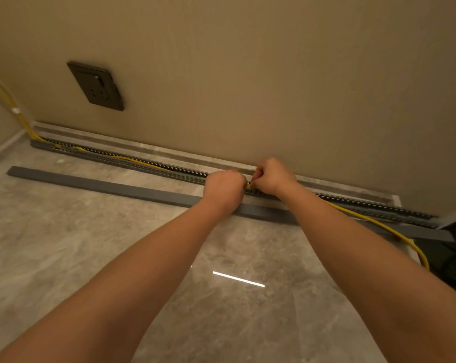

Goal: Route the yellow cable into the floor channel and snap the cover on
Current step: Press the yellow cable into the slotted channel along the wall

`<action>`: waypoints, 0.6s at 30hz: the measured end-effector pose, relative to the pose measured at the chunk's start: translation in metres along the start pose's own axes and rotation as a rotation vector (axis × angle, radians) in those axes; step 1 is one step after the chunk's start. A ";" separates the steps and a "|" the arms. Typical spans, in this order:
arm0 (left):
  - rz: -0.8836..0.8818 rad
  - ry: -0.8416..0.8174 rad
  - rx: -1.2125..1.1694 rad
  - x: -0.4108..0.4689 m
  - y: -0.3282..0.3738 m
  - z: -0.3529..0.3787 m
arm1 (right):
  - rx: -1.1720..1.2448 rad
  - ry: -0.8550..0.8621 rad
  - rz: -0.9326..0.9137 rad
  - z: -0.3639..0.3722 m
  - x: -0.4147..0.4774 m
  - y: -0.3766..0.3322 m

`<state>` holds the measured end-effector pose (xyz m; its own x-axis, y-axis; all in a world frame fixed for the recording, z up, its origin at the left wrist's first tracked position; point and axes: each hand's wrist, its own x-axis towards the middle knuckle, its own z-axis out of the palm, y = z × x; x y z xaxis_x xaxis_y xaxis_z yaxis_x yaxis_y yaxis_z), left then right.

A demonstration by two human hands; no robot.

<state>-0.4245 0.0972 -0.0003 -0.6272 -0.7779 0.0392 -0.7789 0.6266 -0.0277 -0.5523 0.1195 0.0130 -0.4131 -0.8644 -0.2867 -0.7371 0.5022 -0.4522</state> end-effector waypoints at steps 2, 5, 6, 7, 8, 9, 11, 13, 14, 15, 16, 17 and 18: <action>0.011 -0.001 -0.009 0.000 0.004 0.004 | 0.054 -0.016 -0.005 0.002 0.000 0.005; 0.027 -0.017 0.055 -0.001 0.007 0.002 | 0.061 -0.033 -0.032 0.004 0.000 0.009; 0.032 -0.031 0.074 0.000 0.008 0.000 | 0.048 -0.037 -0.046 0.004 -0.001 0.010; 0.035 -0.042 0.089 0.000 0.010 -0.003 | 0.033 -0.040 -0.062 0.004 -0.002 0.010; 0.036 -0.052 0.104 0.001 0.013 -0.006 | 0.011 -0.039 -0.080 0.003 -0.004 0.010; 0.032 -0.057 0.113 0.002 0.015 -0.009 | -0.014 -0.032 -0.094 0.003 -0.006 0.010; 0.016 -0.065 0.123 0.003 0.021 -0.014 | -0.070 0.014 -0.113 0.003 -0.011 0.013; -0.004 -0.076 0.128 0.003 0.026 -0.017 | -0.127 0.082 -0.148 0.004 -0.017 0.016; -0.010 -0.081 0.134 0.002 0.029 -0.018 | -0.158 0.116 -0.169 0.004 -0.019 0.018; -0.014 -0.088 0.142 0.002 0.032 -0.019 | -0.185 0.146 -0.189 0.004 -0.022 0.020; -0.017 -0.096 0.149 0.001 0.034 -0.019 | -0.202 0.167 -0.196 0.002 -0.024 0.023; -0.020 -0.100 0.155 0.002 0.035 -0.019 | -0.217 0.178 -0.199 -0.001 -0.026 0.026; -0.023 -0.106 0.161 0.002 0.037 -0.019 | -0.228 0.178 -0.197 -0.004 -0.028 0.030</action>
<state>-0.4542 0.1199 0.0177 -0.5994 -0.7980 -0.0632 -0.7782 0.5993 -0.1879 -0.5647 0.1588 0.0109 -0.3229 -0.9450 -0.0517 -0.9042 0.3242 -0.2782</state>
